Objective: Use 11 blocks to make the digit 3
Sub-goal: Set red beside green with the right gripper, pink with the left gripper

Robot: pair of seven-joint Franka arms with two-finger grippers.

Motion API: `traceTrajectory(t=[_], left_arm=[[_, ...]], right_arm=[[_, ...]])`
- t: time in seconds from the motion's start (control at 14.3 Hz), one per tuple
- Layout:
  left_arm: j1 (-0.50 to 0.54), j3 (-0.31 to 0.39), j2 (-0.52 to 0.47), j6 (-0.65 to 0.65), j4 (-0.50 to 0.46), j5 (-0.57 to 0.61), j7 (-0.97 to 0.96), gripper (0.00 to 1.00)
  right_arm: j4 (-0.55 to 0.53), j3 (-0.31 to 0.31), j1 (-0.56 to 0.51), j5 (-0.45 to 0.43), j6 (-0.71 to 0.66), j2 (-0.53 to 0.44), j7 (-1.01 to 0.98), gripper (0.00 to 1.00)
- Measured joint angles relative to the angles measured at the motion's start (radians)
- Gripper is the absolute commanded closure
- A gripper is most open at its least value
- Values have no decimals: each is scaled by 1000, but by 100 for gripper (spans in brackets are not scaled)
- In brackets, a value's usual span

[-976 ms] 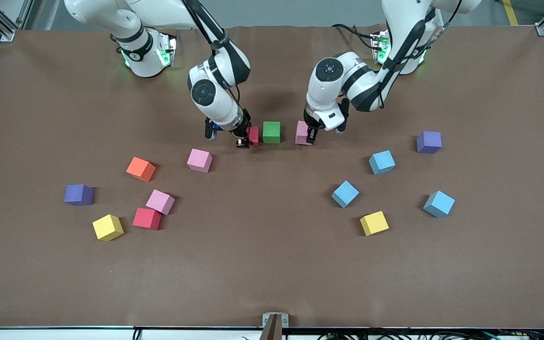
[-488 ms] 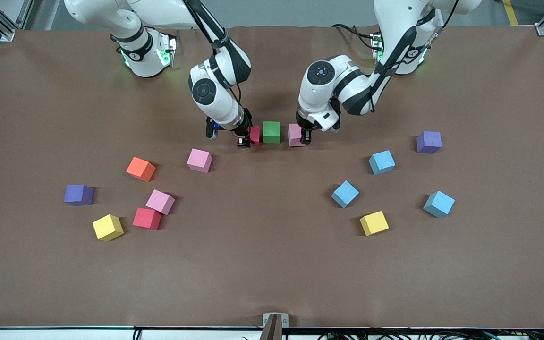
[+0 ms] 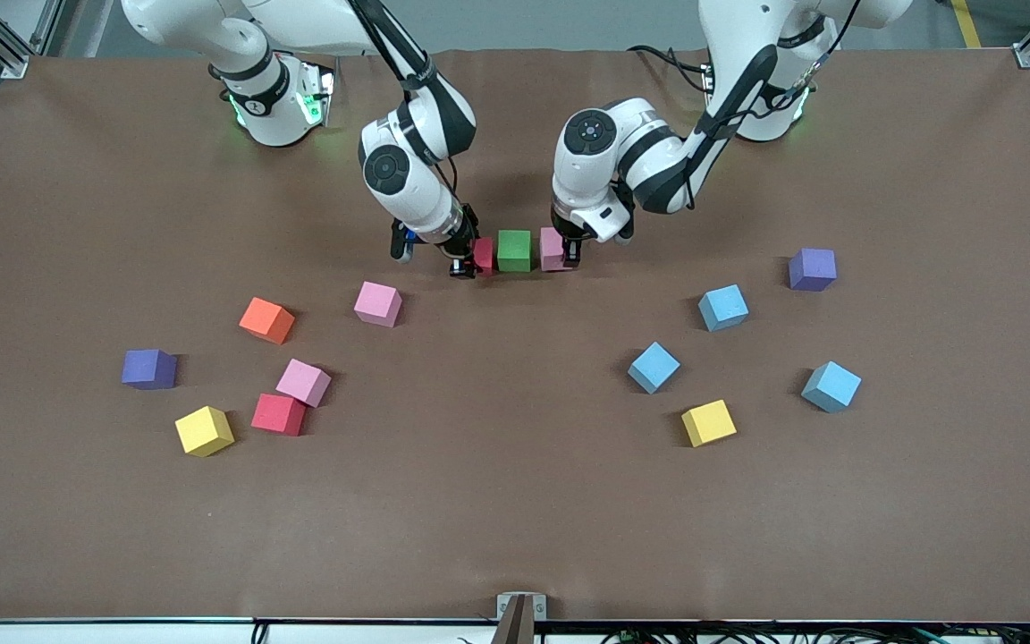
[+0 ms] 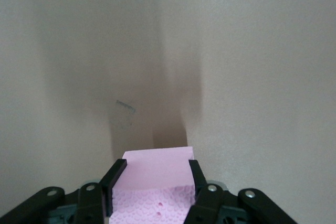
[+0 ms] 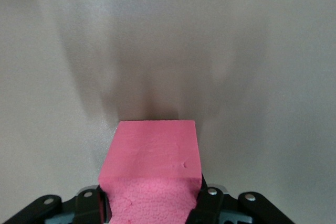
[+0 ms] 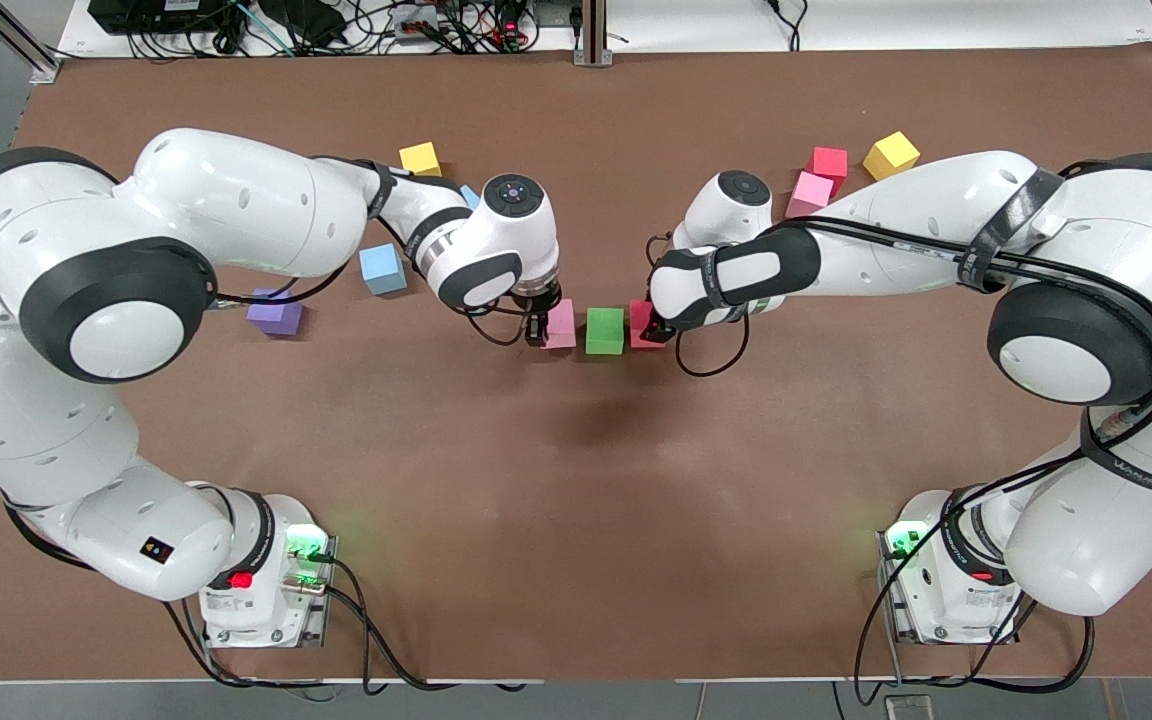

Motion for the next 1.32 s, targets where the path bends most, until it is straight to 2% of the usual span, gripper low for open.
traceTrajectory(t=[0.77,1.32], left_arm=[[-17,2,64,-2,44,0,0,82],[-34,2,66,-8,46,0,0,82]], right_arm=[[-1,10,0,15,6,0,0,100],[-1,17,2,51,7,0,0,100]])
